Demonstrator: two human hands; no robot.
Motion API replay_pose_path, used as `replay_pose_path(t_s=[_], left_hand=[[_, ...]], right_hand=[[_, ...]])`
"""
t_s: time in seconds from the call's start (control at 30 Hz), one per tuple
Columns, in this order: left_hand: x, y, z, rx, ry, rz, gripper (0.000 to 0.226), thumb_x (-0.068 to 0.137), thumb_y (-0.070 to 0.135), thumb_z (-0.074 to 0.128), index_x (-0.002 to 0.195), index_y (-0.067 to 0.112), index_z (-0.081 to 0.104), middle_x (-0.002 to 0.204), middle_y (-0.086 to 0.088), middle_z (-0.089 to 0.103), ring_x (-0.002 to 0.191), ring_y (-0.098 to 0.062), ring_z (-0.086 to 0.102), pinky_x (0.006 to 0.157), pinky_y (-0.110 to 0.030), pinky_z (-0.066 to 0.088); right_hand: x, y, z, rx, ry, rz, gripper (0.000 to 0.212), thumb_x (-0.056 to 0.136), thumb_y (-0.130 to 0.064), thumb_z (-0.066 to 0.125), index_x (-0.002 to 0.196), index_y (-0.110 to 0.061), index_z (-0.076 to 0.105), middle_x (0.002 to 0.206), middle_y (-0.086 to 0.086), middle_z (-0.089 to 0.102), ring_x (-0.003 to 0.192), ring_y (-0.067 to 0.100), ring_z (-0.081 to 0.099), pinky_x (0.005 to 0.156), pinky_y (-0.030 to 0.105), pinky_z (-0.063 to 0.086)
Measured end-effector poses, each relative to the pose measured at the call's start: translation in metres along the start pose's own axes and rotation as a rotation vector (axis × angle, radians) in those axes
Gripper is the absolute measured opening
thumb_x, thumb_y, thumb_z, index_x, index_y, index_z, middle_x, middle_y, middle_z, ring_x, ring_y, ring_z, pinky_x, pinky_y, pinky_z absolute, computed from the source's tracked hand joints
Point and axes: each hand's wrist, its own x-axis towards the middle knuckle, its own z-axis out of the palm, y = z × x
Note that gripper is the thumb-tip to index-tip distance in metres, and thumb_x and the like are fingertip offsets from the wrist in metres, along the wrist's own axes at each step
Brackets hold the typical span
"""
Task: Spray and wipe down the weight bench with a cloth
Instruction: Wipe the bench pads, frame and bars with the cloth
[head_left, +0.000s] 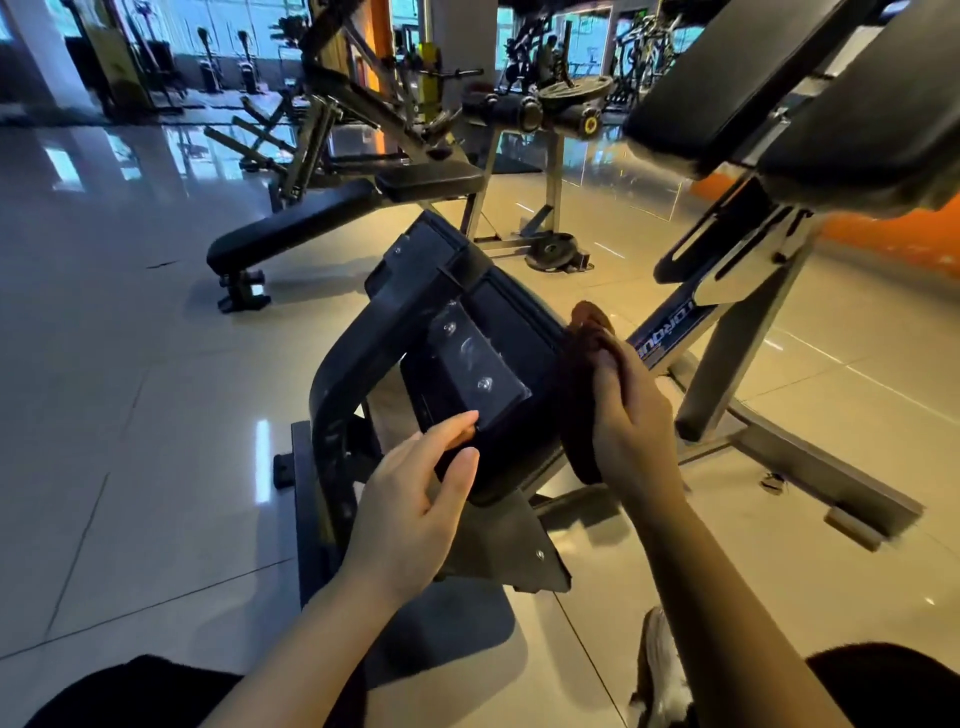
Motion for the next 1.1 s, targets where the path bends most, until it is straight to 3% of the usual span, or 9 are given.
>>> replay_pose_path(t_s=[0.1, 0.17, 0.3, 0.47, 0.57, 0.73, 0.87, 1.0, 1.1], left_hand=[[0.000, 0.003, 0.001, -0.032, 0.020, 0.014, 0.024, 0.090, 0.055, 0.041, 0.114, 0.055, 0.043, 0.116, 0.027, 0.059, 0.114, 0.009, 0.053, 0.092, -0.009, 0.043], [-0.003, 0.006, 0.000, -0.052, 0.034, 0.015, 0.023, 0.091, 0.043, 0.047, 0.112, 0.053, 0.046, 0.113, 0.030, 0.057, 0.113, 0.014, 0.050, 0.089, -0.002, 0.040], [-0.015, 0.010, -0.006, -0.172, -0.051, -0.027, 0.023, 0.093, 0.034, 0.057, 0.114, 0.045, 0.054, 0.111, 0.026, 0.061, 0.110, 0.010, 0.055, 0.085, -0.006, 0.044], [-0.034, 0.020, -0.023, -0.368, -0.163, -0.137, 0.037, 0.075, 0.044, 0.057, 0.112, 0.042, 0.058, 0.108, 0.029, 0.063, 0.106, 0.009, 0.057, 0.080, -0.007, 0.047], [-0.037, 0.023, -0.038, -0.355, -0.250, -0.115, 0.044, 0.075, 0.039, 0.063, 0.117, 0.046, 0.053, 0.111, 0.030, 0.060, 0.109, 0.013, 0.053, 0.084, -0.006, 0.046], [-0.032, 0.017, -0.061, -0.261, -0.374, -0.039, 0.062, 0.081, 0.015, 0.075, 0.122, 0.048, 0.043, 0.113, 0.025, 0.053, 0.112, 0.011, 0.050, 0.087, -0.007, 0.046], [-0.027, 0.005, -0.064, -0.279, -0.328, -0.002, 0.041, 0.087, 0.006, 0.066, 0.110, 0.038, 0.054, 0.100, 0.014, 0.064, 0.101, -0.001, 0.061, 0.082, -0.014, 0.051], [-0.018, -0.002, -0.078, -0.266, -0.227, -0.021, 0.023, 0.090, 0.011, 0.063, 0.095, 0.034, 0.063, 0.092, 0.006, 0.067, 0.084, -0.005, 0.063, 0.072, -0.014, 0.051], [-0.011, -0.001, -0.096, -0.147, -0.343, 0.101, 0.015, 0.092, 0.017, 0.062, 0.096, 0.031, 0.066, 0.090, 0.004, 0.068, 0.083, -0.006, 0.062, 0.075, -0.016, 0.050]], right_hand=[[-0.029, 0.011, 0.014, 0.016, 0.178, -0.147, 0.037, 0.098, -0.034, 0.036, 0.135, -0.029, 0.043, 0.140, -0.007, 0.048, 0.133, 0.010, 0.042, 0.112, 0.041, 0.038], [-0.049, 0.015, 0.027, -0.003, 0.240, -0.194, 0.040, 0.098, -0.035, 0.035, 0.137, -0.026, 0.042, 0.147, -0.005, 0.040, 0.139, 0.004, 0.033, 0.115, 0.031, 0.032], [-0.097, 0.016, 0.052, 0.006, 0.147, -0.167, 0.040, 0.097, -0.032, 0.036, 0.136, -0.028, 0.044, 0.146, -0.021, 0.031, 0.137, -0.015, 0.023, 0.108, 0.005, 0.022], [-0.128, -0.008, 0.064, 0.254, 0.013, 0.050, 0.029, 0.097, -0.037, 0.038, 0.122, -0.045, 0.049, 0.130, -0.024, 0.054, 0.125, -0.004, 0.048, 0.105, 0.015, 0.038], [-0.129, -0.023, 0.065, 0.365, 0.023, 0.156, 0.030, 0.093, -0.033, 0.037, 0.114, -0.040, 0.057, 0.110, -0.016, 0.066, 0.107, 0.001, 0.060, 0.089, 0.017, 0.050], [-0.130, -0.044, 0.068, 0.291, 0.066, 0.184, 0.021, 0.102, -0.017, 0.040, 0.110, -0.028, 0.056, 0.105, -0.007, 0.062, 0.095, 0.001, 0.061, 0.077, 0.016, 0.051], [-0.128, -0.061, 0.058, 0.229, -0.026, 0.312, 0.011, 0.101, -0.023, 0.044, 0.101, -0.031, 0.051, 0.098, -0.004, 0.058, 0.081, -0.005, 0.058, 0.065, 0.014, 0.048], [-0.135, -0.070, 0.043, -0.051, -0.223, 0.263, 0.012, 0.101, -0.031, 0.045, 0.101, -0.028, 0.056, 0.089, -0.008, 0.058, 0.081, 0.002, 0.057, 0.068, 0.018, 0.042], [-0.149, -0.081, 0.039, -0.217, -0.262, 0.282, 0.013, 0.099, -0.035, 0.046, 0.104, -0.030, 0.057, 0.090, -0.013, 0.059, 0.084, 0.004, 0.057, 0.070, 0.019, 0.043]])
